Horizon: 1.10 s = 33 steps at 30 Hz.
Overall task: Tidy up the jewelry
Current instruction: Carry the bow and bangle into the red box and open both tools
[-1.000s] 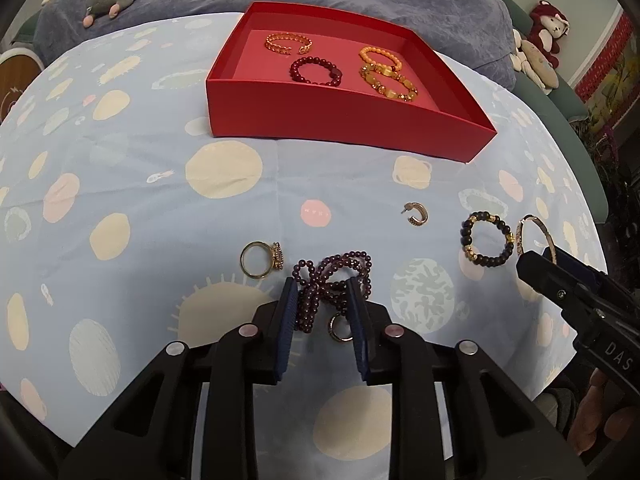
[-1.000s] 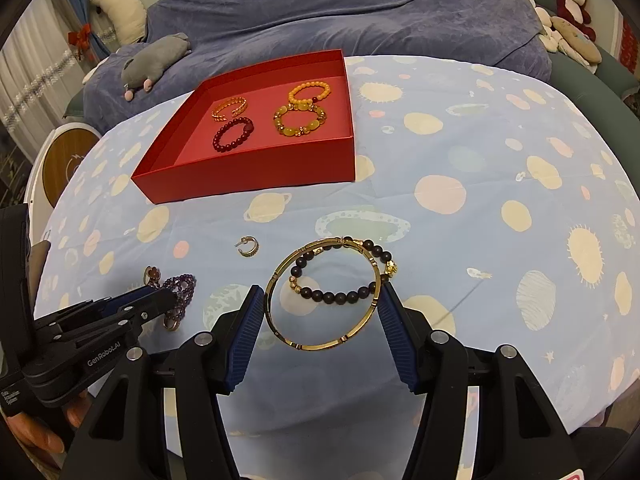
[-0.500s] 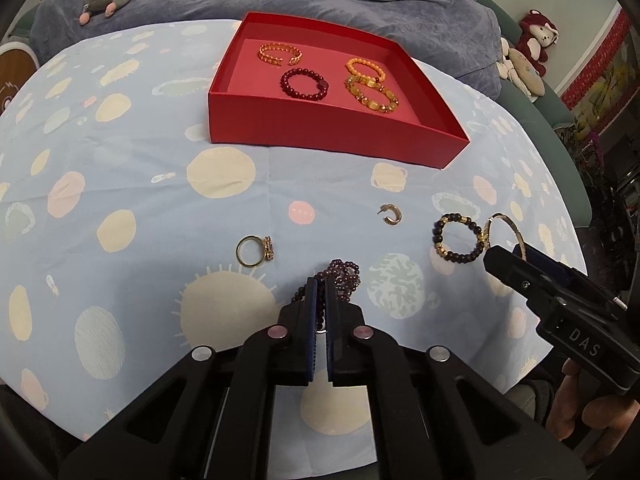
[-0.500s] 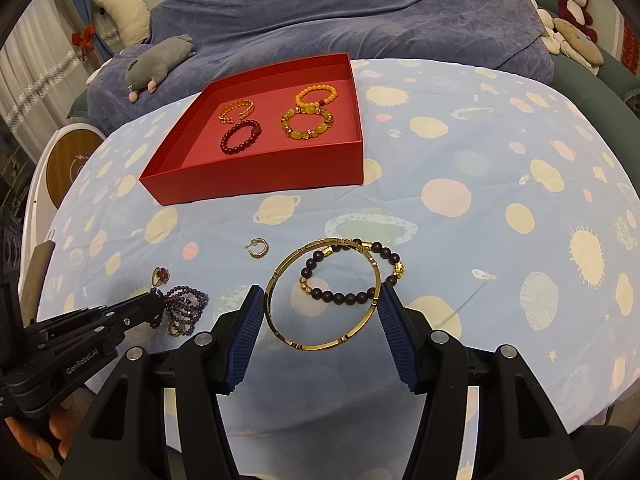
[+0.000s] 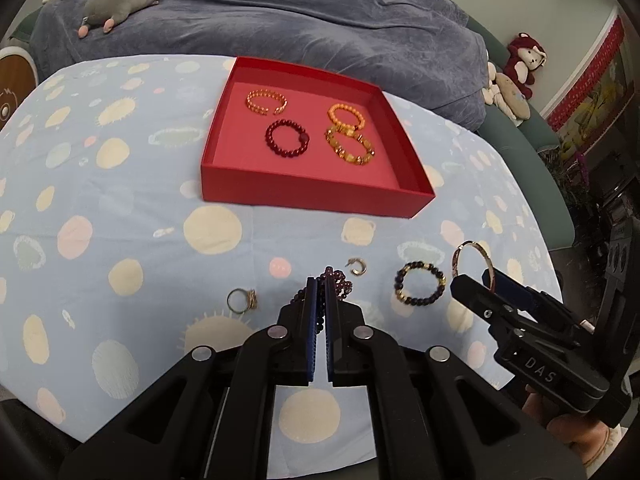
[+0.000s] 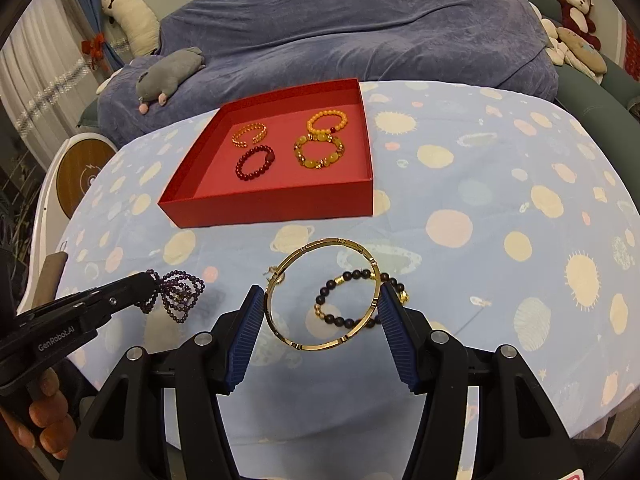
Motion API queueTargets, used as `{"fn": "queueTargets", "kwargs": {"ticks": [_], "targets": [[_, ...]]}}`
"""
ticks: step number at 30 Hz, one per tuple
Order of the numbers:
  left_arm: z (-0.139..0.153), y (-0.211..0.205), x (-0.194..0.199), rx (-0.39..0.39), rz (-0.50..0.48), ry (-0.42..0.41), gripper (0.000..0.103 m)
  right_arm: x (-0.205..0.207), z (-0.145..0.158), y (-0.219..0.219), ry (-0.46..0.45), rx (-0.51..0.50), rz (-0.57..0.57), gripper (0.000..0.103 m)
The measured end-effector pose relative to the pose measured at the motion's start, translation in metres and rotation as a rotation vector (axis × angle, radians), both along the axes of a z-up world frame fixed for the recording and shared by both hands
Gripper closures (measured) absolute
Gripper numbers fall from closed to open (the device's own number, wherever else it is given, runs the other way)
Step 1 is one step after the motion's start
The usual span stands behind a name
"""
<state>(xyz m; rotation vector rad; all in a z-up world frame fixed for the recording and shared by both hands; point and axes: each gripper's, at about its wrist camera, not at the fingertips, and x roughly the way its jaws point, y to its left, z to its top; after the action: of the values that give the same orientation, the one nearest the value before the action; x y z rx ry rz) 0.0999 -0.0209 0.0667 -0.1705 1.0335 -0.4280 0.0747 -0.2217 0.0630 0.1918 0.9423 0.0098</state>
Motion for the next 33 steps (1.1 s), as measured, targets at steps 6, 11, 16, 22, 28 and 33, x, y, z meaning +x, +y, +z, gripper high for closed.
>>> {"fn": "queueTargets", "kwargs": {"ticks": [6, 11, 16, 22, 28, 33], "targets": [[0.025, -0.002, 0.039, -0.074, 0.012, -0.025, 0.100, 0.040, 0.020, 0.002, -0.036, 0.012, 0.034, 0.047], [0.035, -0.006, 0.078, -0.106, 0.026, -0.045, 0.100, 0.080, 0.026, 0.007, -0.050, 0.020, 0.052, 0.047], [0.019, -0.013, 0.110, -0.094, 0.035, -0.020, 0.100, 0.114, 0.011, 0.014, -0.024, 0.011, 0.066, 0.047], [-0.019, -0.016, 0.131, -0.033, 0.044, 0.030, 0.100, 0.135, -0.021, 0.014, 0.037, 0.008, 0.062, 0.047], [-0.041, -0.013, 0.136, 0.019, 0.042, 0.044, 0.099, 0.143, -0.040, 0.015, 0.071, -0.002, 0.066, 0.047], [-0.042, -0.010, 0.134, 0.049, 0.048, -0.003, 0.097, 0.145, -0.043, 0.017, 0.063, -0.027, 0.071, 0.046]]}}
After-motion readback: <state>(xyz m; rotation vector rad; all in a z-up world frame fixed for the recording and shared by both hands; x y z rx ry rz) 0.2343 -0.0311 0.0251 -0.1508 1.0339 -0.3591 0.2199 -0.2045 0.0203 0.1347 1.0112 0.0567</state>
